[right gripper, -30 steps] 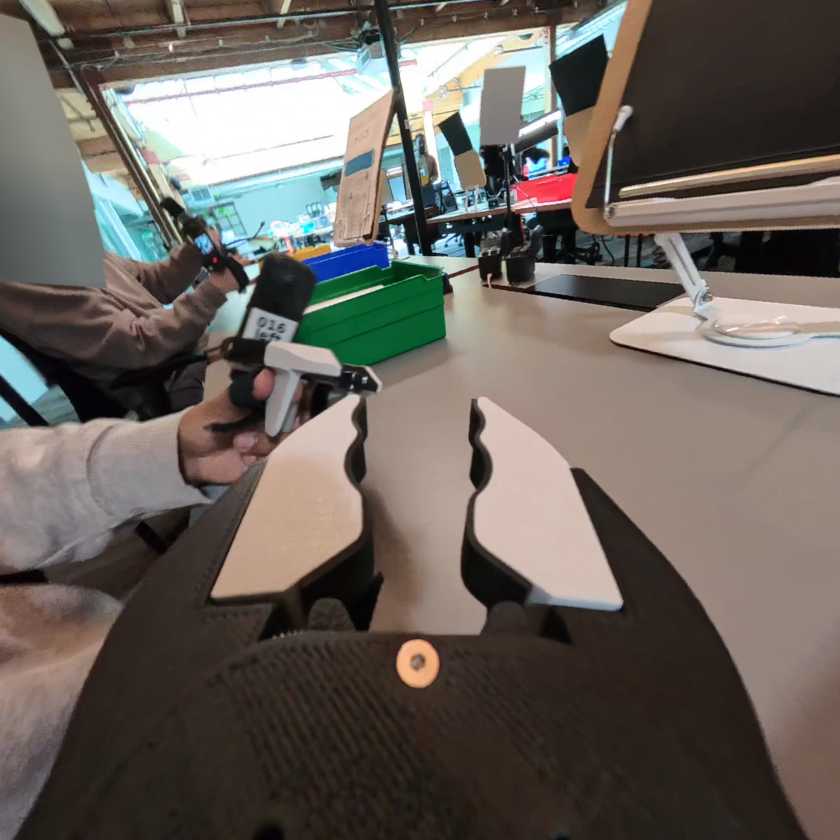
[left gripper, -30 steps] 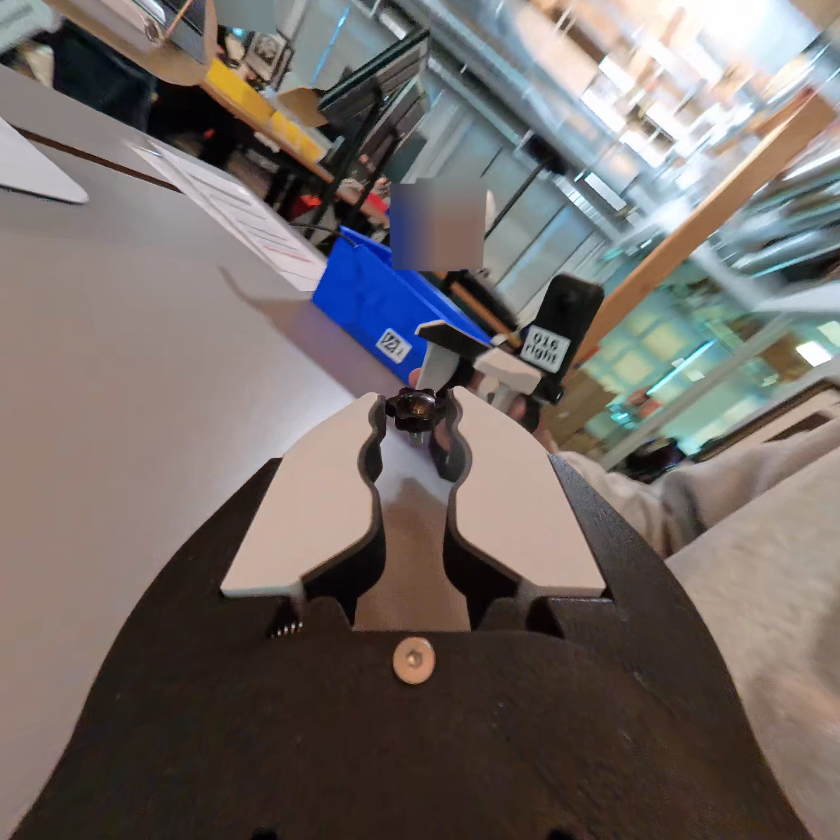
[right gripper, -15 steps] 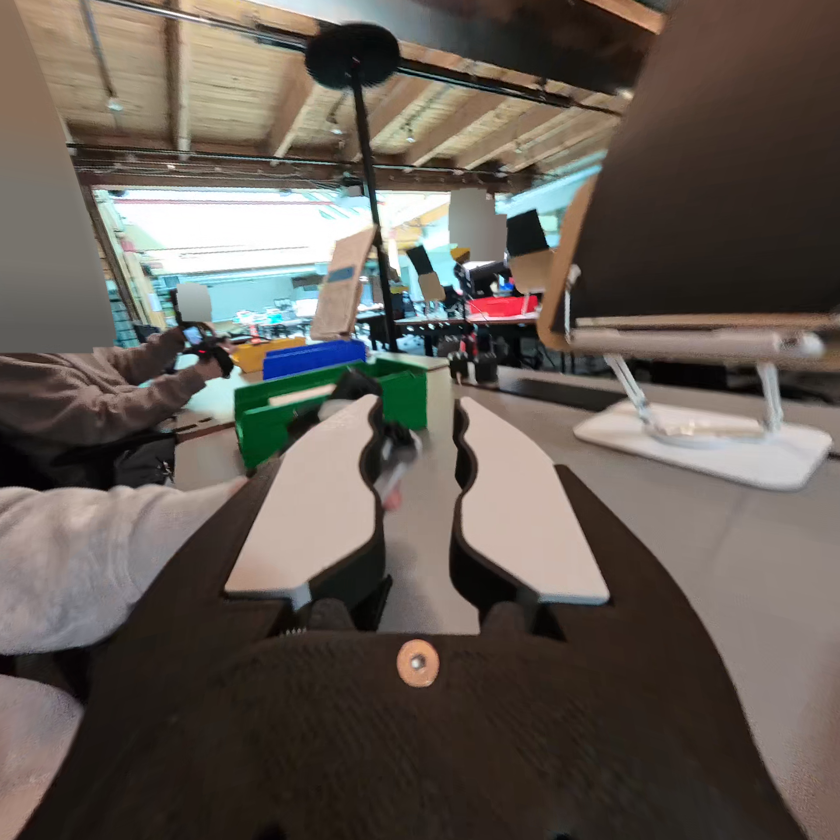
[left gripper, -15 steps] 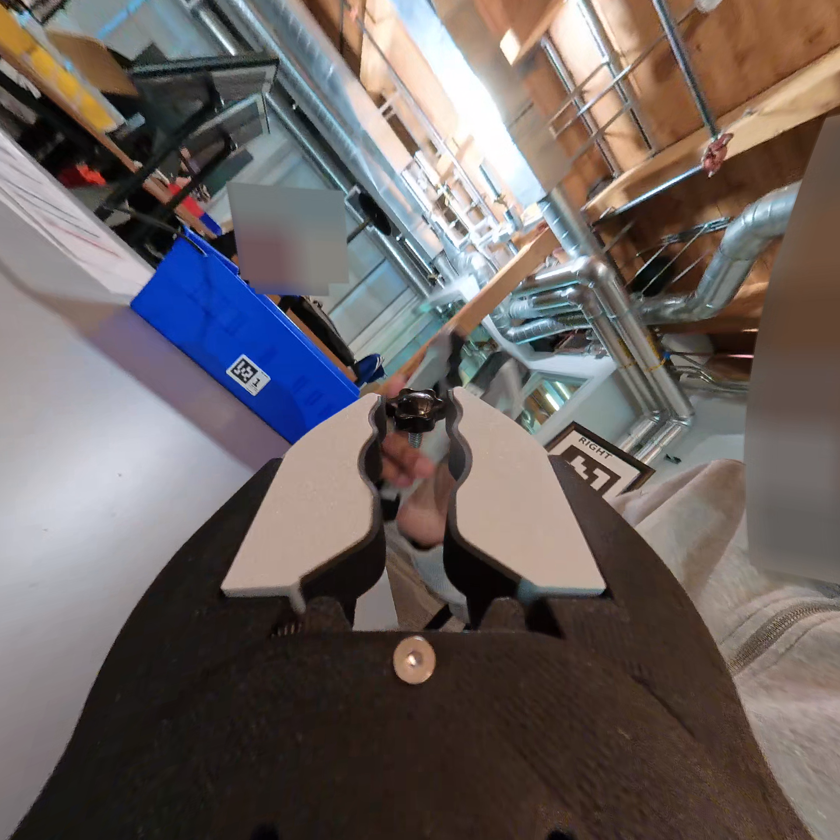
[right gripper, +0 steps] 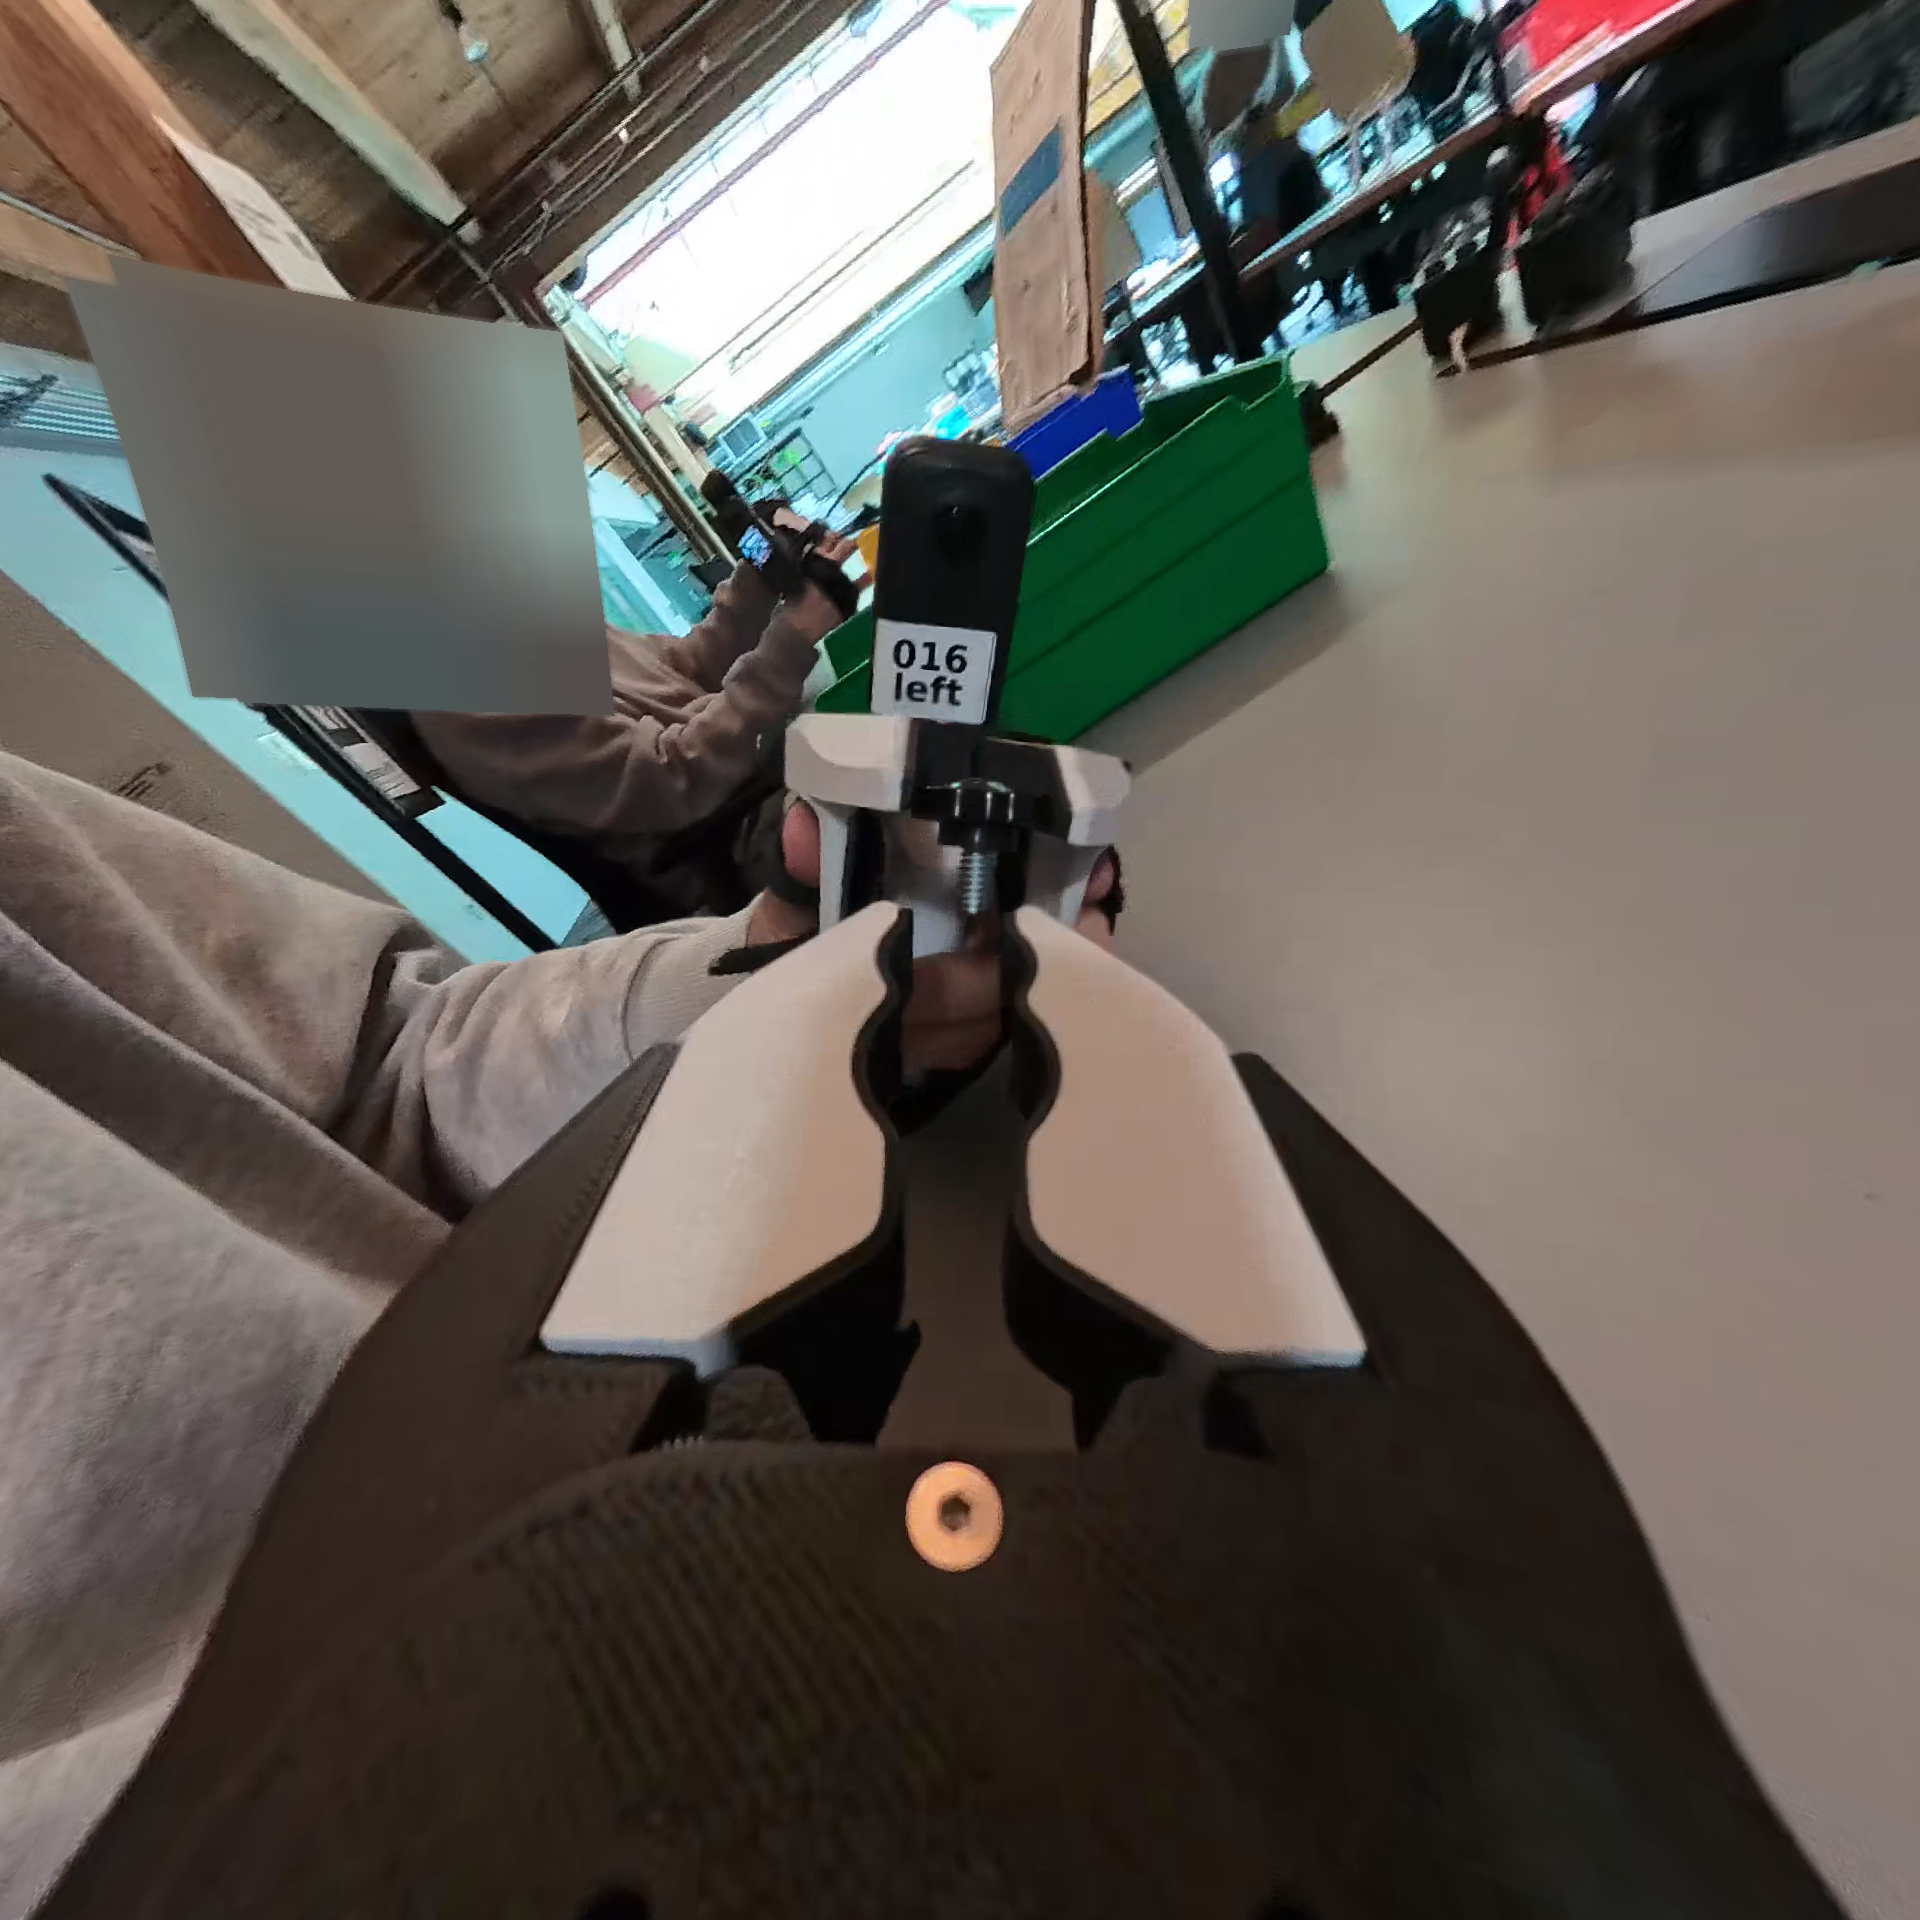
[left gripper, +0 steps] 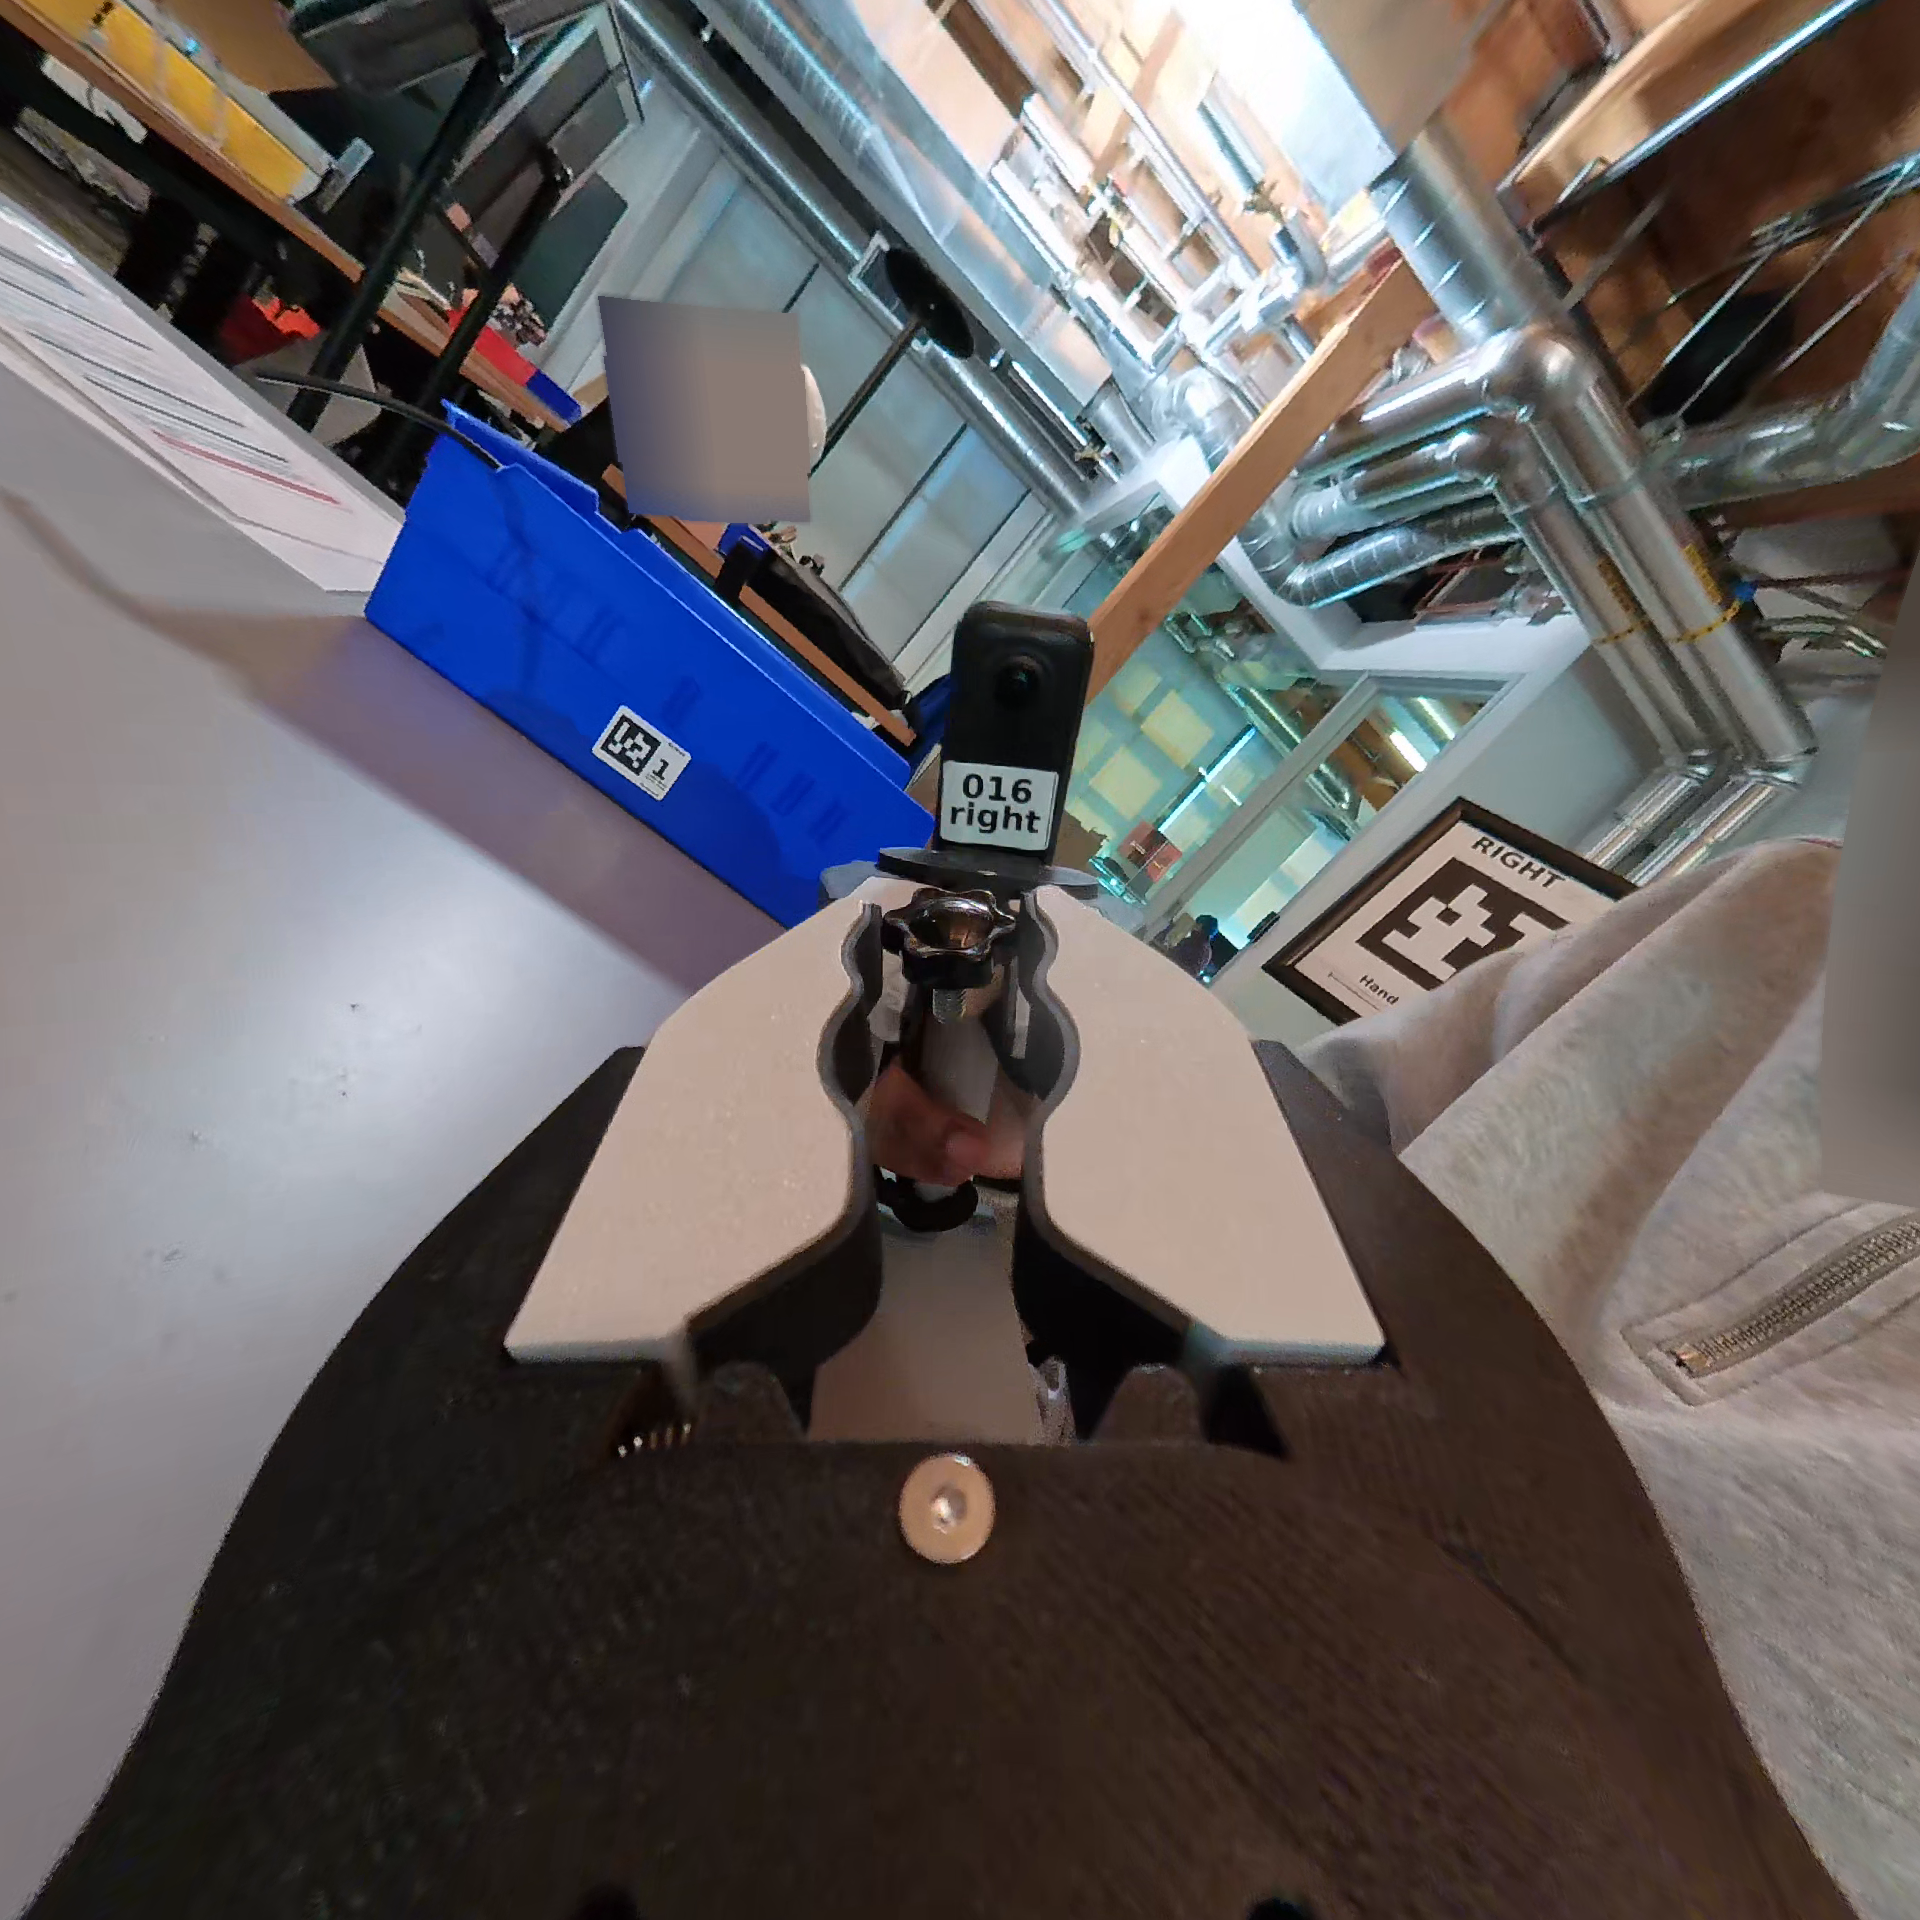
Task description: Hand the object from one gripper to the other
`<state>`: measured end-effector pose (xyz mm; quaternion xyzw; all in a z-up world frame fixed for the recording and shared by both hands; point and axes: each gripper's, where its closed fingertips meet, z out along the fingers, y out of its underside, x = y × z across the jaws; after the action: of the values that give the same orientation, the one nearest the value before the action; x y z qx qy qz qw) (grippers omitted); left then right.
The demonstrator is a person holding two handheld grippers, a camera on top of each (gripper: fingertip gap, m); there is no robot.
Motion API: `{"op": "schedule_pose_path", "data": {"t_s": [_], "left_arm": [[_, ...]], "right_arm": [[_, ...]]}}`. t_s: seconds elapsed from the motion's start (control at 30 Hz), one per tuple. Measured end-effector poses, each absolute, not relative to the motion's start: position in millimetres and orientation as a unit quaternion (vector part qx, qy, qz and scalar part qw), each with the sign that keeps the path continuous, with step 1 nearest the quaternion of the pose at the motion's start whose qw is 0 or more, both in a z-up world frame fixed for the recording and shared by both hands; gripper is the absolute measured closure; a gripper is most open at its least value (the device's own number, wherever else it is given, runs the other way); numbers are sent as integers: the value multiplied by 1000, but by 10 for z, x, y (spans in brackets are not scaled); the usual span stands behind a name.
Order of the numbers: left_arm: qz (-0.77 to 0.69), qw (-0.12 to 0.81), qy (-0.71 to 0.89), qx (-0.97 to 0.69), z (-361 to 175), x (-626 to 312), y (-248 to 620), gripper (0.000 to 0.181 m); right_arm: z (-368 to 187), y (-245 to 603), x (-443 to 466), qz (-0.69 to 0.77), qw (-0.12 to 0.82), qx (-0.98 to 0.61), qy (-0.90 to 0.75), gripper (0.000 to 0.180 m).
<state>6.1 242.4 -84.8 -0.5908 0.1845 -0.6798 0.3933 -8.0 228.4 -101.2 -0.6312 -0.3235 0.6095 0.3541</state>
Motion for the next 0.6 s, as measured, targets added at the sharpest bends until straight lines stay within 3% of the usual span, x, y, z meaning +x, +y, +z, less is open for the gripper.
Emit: {"op": "schedule_pose_path", "data": {"t_s": [0.03, 0.47, 0.5, 0.6], "left_arm": [[-679, 393, 186, -592, -853, 50, 2413, 156], [-648, 412, 215, -604, -866, -81, 2276, 156], [-645, 420, 213, -601, -846, -90, 2277, 154], [-642, 447, 196, -592, -785, -116, 2308, 125]], "right_arm": [[-1016, 2269, -113, 612, 348, -630, -328, 165], [-1006, 2195, -329, 632, 326, -608, -354, 174], [-986, 2193, -333, 634, 331, -602, -355, 173], [-908, 2215, -323, 635, 364, -581, -357, 174]]}}
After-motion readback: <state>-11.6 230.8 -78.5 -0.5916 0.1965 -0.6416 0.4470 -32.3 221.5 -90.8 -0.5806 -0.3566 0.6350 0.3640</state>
